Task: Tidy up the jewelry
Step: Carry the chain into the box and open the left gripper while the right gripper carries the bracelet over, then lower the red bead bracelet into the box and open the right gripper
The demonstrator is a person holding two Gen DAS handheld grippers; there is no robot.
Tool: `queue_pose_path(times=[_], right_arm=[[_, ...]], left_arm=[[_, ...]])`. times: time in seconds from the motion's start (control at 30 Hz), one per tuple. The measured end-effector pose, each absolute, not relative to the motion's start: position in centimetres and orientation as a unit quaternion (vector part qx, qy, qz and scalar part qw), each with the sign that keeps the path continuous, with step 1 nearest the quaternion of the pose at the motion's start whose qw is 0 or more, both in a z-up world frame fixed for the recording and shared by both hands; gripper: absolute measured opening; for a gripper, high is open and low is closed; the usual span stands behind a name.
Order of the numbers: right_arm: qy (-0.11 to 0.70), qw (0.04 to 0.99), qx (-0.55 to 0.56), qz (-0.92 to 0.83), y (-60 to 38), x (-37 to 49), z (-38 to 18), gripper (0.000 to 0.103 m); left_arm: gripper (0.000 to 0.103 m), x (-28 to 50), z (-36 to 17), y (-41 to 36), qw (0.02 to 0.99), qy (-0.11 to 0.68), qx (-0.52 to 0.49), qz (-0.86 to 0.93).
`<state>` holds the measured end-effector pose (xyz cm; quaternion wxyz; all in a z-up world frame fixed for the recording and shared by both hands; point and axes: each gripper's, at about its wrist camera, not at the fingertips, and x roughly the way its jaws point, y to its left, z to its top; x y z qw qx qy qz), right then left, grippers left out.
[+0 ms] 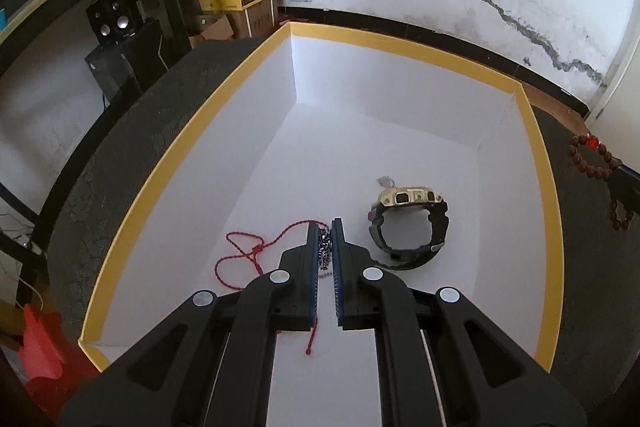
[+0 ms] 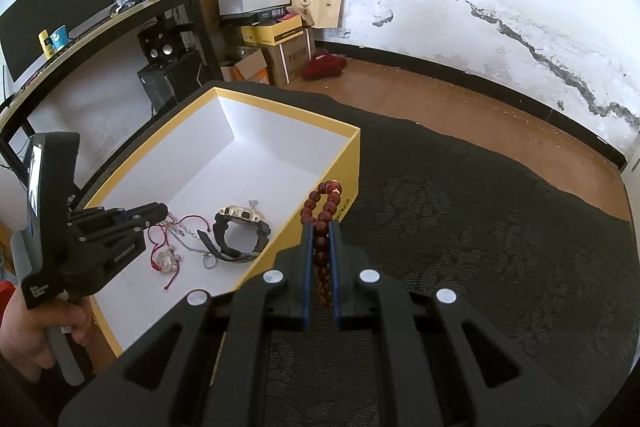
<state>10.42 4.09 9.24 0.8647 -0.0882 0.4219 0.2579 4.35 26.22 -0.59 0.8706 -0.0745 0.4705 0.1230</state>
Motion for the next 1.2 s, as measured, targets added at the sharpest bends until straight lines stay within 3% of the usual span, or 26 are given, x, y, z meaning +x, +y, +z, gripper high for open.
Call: queue_pose_path(times=[0.3,0.37,0.4,0.43,0.47,0.5,0.77,1.2], right_arm=[[0.422,0.860,-0.098,0.271,5.4,9.8,9.3,0.008],[0.422,0.859,-0.099,0.274,5.7,9.7,9.4,0.008],[0.422,0.858,-0.100,0.275,5.9,9.6,9.4,0.008],[0.421,0.858,-0.101,0.276,6.0,9.6,9.4,0.008],[0.421,0.857,-0.102,0.278,6.2,9.6,9.5,0.008],[0.422,0.856,-0.101,0.280,6.4,9.6,9.5,0.008],[0.429,0.846,-0.103,0.300,9.9,10.1,9.7,0.008],[0.491,0.810,-0.148,0.285,17.0,13.2,4.1,0.008]], left_arm=[[0.007,4.4,-0.6,26.0,0.869,0.474,-0.078,0.122],[0.011,4.4,-0.4,26.0,0.869,0.472,-0.077,0.129],[0.030,4.4,-0.4,26.1,0.867,0.474,-0.074,0.132],[0.070,4.4,-0.3,26.0,0.867,0.475,-0.073,0.134],[0.085,4.2,0.1,25.9,0.869,0.469,-0.075,0.136],[0.089,3.9,0.4,25.8,0.875,0.459,-0.072,0.138],[0.089,2.7,1.0,25.5,0.877,0.457,-0.069,0.128],[0.089,1.8,0.6,25.9,0.875,0.461,-0.087,0.115]])
